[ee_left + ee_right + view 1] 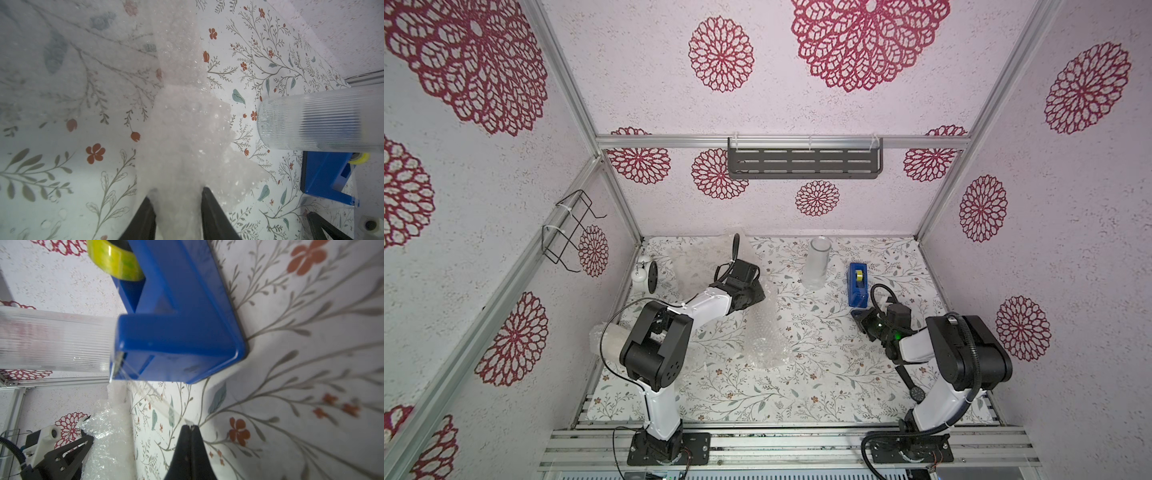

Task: Wrap vases in bubble wrap
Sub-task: Tear off the tape using the Tape Cutter.

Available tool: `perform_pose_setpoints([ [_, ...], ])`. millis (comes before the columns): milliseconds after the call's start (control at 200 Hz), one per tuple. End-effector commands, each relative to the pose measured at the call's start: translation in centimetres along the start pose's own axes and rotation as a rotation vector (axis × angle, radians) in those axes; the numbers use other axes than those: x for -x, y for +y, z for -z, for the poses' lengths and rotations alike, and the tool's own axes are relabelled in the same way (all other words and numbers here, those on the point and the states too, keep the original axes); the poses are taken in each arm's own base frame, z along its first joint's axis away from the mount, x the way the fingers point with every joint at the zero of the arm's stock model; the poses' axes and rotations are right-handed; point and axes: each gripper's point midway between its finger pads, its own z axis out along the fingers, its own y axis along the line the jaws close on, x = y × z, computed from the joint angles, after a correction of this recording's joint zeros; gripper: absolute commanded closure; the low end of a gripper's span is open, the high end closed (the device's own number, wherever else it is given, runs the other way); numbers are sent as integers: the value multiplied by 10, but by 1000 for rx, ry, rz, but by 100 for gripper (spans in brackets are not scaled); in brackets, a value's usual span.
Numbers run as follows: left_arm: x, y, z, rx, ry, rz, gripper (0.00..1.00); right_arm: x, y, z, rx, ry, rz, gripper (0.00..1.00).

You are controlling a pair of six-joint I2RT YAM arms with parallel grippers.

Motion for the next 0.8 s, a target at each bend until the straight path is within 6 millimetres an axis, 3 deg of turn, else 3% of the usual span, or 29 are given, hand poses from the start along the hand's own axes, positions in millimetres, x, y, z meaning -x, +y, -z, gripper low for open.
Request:
perform_pose_setpoints([
  [0,-67,47,-20,163,211,-30,64,-32,-22,-1,-71,85,-79,100],
  [555,-68,48,-20,165,211,-31,64,-40,-40,-1,-145,76,-127,100],
  [711,-68,48,-20,166,210,-33,64,-35,-17,4,-95,58,-40,100],
  [796,-68,48,-20,164,213,-36,64,-36,14,6,-33,82,80,100],
])
